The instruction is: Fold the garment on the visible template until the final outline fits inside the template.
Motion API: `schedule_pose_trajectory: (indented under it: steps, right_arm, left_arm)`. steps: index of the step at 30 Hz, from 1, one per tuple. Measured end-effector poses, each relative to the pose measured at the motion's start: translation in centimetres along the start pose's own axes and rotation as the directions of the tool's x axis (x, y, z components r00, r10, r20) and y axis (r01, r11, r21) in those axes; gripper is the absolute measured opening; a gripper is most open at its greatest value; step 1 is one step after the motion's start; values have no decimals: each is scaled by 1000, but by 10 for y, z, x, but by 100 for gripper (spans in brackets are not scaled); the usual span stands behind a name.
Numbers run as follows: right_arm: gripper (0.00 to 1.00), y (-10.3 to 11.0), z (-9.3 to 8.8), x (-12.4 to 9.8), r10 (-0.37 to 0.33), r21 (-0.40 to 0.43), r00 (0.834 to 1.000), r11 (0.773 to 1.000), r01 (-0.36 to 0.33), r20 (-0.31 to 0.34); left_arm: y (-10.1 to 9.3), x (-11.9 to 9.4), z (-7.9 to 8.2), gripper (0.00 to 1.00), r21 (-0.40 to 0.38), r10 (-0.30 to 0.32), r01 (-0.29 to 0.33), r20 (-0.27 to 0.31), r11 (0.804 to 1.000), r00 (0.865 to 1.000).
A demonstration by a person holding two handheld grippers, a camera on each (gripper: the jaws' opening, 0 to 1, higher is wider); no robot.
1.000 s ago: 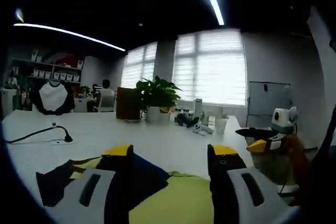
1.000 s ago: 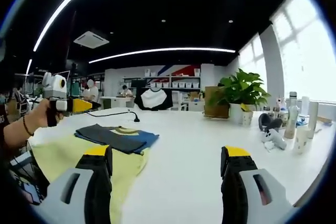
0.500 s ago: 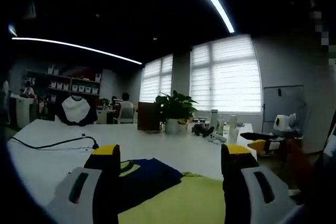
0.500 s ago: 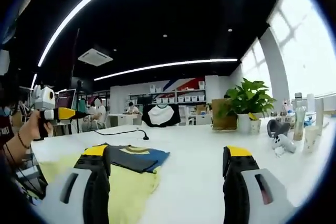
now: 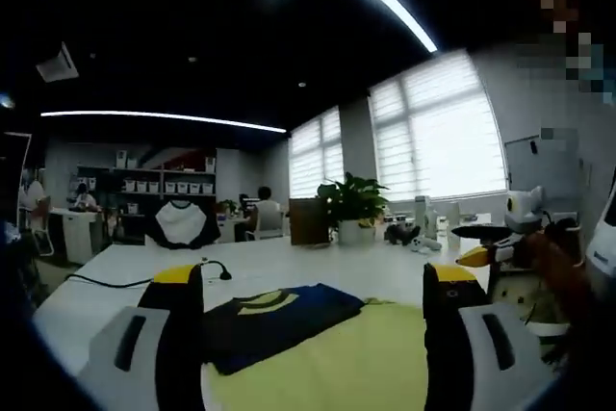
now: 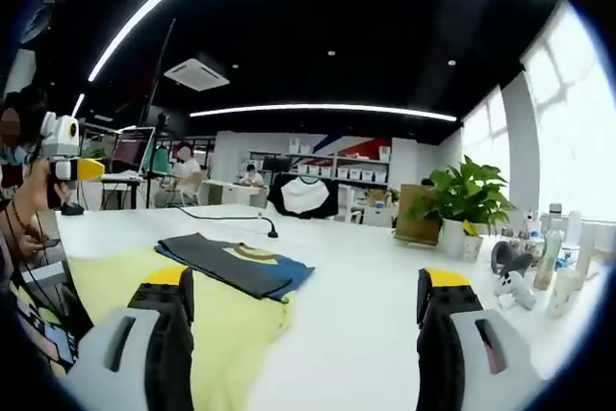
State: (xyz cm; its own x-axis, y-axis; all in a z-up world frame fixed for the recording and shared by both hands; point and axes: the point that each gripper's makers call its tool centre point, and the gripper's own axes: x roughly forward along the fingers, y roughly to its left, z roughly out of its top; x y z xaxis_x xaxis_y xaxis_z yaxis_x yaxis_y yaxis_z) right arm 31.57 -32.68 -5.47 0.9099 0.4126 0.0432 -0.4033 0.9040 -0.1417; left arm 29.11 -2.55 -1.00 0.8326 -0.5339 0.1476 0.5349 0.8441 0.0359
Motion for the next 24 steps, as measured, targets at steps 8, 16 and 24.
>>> schedule_pose_trajectory:
  steps: [8,16,24]
  right_arm:
    - [91,11,7,1,38,-6,999,999,-38,5]
    - [90,23,-18,-6,100,-38,987,994,-106,-127]
    - [90,40,-39,-25,171,-87,956,977,-196,-237]
  left_arm:
    - [1,-5,6,100,120,-74,83,-75,989,994]
    - [-9,-28,-17,98,141,-94,112,-132,984,987]
    - [-19,-48,-70,91,102,-136,170,-276,980,951]
